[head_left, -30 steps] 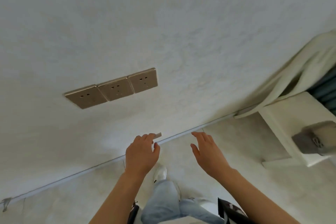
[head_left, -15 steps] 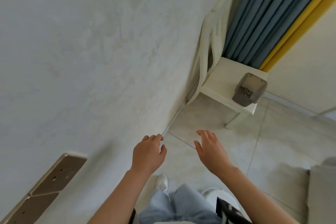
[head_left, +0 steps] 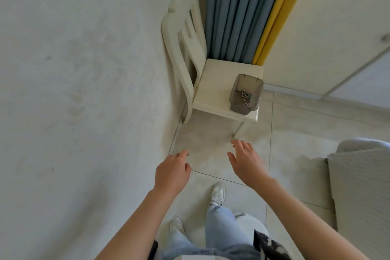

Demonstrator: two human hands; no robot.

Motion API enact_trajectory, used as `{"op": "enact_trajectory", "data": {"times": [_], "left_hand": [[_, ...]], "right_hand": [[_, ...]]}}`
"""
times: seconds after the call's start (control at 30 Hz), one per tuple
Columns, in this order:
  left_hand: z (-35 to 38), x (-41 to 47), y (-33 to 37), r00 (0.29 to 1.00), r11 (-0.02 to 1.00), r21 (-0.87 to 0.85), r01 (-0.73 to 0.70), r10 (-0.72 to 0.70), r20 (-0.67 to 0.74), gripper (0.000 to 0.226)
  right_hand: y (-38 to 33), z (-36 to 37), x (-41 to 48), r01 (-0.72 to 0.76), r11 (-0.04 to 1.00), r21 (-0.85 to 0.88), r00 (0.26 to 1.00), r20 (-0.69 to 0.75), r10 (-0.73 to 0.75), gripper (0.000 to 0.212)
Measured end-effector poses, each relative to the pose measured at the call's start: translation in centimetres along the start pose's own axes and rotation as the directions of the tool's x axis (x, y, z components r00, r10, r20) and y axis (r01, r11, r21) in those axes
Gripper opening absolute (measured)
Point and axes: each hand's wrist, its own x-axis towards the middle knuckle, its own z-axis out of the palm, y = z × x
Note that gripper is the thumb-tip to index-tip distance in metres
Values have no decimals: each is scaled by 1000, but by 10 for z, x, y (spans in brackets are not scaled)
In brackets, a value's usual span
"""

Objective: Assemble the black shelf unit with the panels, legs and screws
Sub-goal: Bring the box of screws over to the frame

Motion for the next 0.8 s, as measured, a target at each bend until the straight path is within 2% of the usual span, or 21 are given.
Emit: {"op": "enact_trajectory", "data": {"times": [0.37, 0.8], "left_hand": [[-1, 137, 93, 996, 997, -52, 52, -48, 75, 37], [-5, 295, 144, 979, 975, -187, 116, -81, 184, 33]], "right_hand": [[98, -73, 117, -53, 998, -23, 999, -2, 53, 41], [151, -119, 252, -125, 991, -44, 992, 11, 125, 36]]}}
